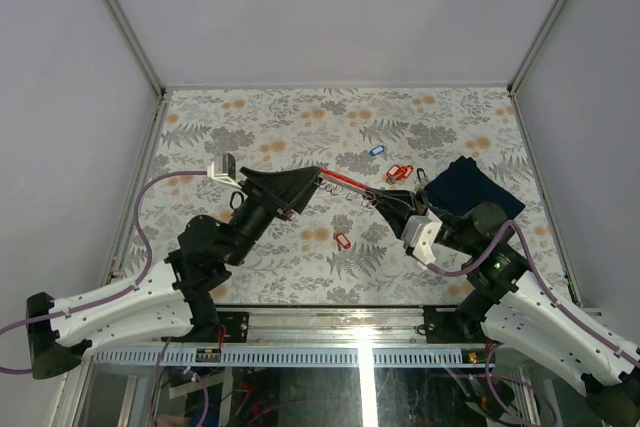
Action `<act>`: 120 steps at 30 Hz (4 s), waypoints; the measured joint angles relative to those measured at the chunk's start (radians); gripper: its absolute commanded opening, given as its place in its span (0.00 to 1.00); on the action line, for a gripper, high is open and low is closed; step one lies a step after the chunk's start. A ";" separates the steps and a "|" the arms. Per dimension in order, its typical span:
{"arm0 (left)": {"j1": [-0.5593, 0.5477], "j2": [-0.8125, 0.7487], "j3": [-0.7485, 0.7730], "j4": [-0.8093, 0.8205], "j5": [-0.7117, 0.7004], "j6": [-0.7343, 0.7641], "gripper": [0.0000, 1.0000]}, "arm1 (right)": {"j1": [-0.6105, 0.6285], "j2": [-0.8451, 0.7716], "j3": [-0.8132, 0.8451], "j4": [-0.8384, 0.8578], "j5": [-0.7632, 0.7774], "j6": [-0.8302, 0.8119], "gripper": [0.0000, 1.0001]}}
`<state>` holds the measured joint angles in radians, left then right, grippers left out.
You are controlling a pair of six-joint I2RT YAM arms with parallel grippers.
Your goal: Put the keys on the keyring
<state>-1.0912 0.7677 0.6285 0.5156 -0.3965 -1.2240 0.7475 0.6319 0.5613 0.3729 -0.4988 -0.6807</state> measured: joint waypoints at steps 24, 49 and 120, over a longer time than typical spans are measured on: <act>0.000 -0.025 0.000 -0.007 -0.032 0.018 0.20 | 0.000 -0.004 0.000 0.000 0.004 0.013 0.06; -0.002 -0.093 0.081 -0.194 0.038 0.558 0.00 | 0.002 -0.006 0.006 -0.021 -0.027 0.027 0.07; 0.001 0.082 0.470 -0.995 0.890 1.828 0.00 | 0.079 0.061 -0.074 0.284 -0.246 0.520 0.46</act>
<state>-1.0901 0.8497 1.0985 -0.4793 0.4938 0.6044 0.8268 0.6926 0.4870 0.6567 -0.7444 -0.1608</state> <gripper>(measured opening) 0.007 0.455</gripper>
